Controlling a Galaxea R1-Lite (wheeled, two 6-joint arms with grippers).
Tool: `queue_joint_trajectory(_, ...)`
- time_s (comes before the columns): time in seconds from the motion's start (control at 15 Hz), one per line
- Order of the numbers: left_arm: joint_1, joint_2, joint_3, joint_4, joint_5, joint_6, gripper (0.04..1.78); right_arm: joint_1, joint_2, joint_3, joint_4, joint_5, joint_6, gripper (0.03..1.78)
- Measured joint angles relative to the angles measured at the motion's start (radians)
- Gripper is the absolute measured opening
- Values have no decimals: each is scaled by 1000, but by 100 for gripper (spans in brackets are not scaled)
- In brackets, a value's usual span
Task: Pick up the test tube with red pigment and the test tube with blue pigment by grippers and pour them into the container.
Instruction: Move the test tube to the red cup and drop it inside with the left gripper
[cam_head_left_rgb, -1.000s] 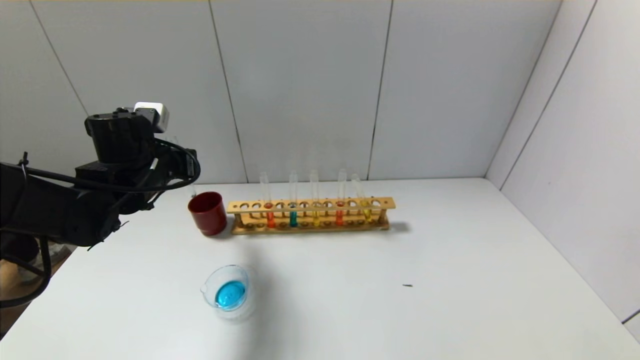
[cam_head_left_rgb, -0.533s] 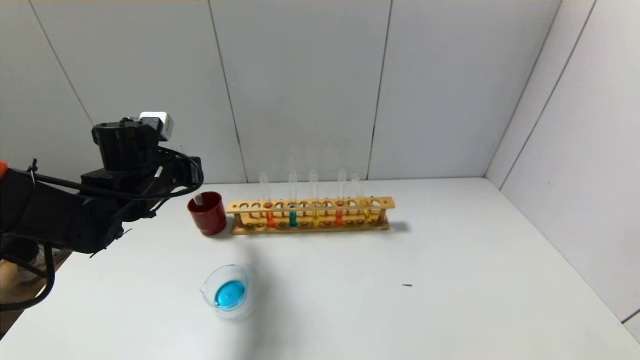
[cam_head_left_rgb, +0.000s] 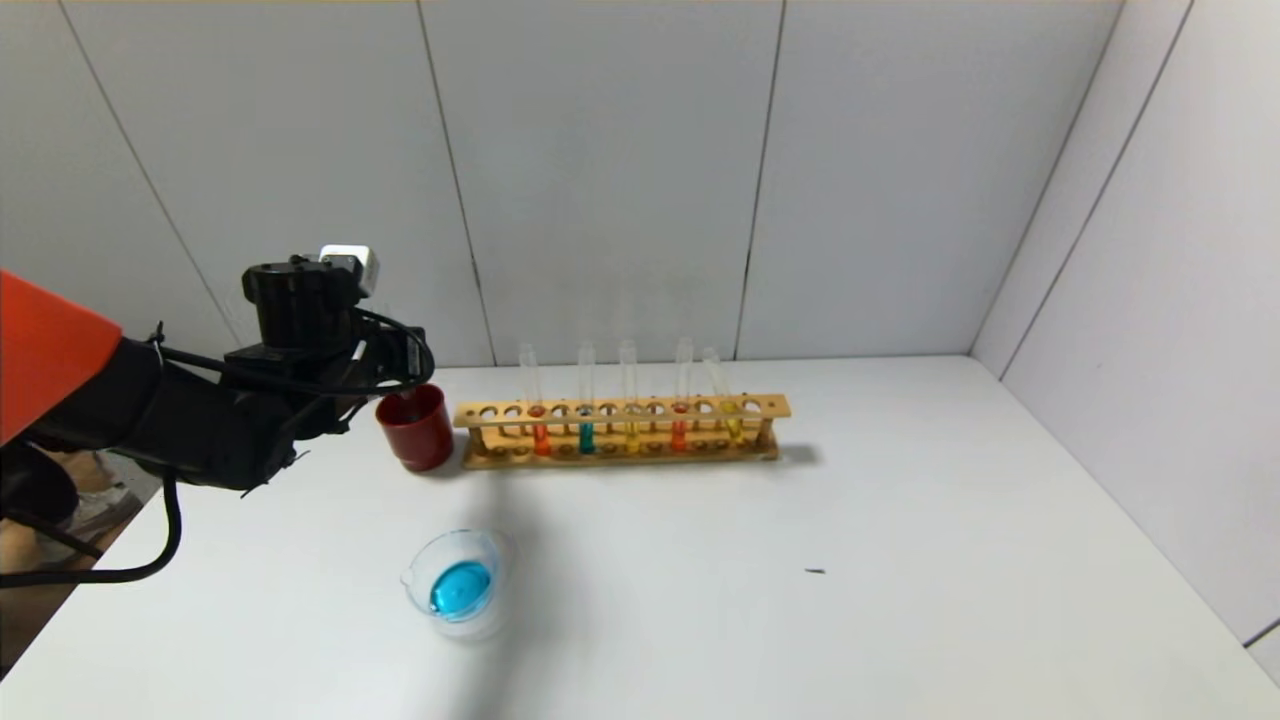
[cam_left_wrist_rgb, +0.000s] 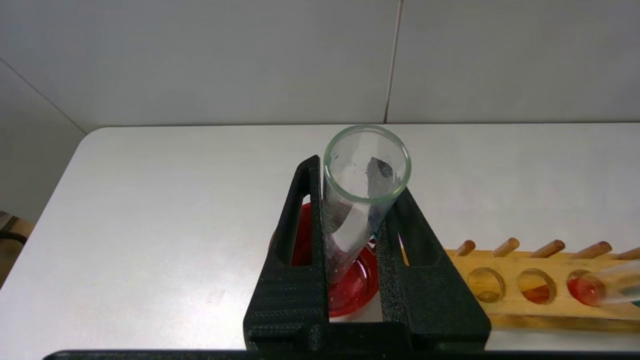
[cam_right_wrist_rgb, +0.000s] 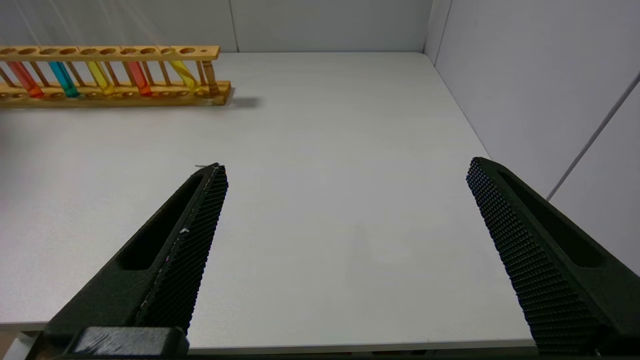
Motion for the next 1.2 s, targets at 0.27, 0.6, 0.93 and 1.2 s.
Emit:
queue_joint_trajectory(0.27, 1, 76, -54, -3, 2, 3, 32, 0, 0, 0, 0, 0, 0, 175)
queue_joint_trajectory(0.6, 5, 136, -76, -10, 1, 0, 32, 0, 0, 0, 0, 0, 0, 175)
queue_joint_trajectory(0.93, 6, 162, -82, -16, -1, 5, 43, 0, 0, 0, 0, 0, -1, 175)
queue_joint_trajectory(1.2, 7, 169, -84, -13, -2, 6, 97, 0, 0, 0, 0, 0, -1, 175)
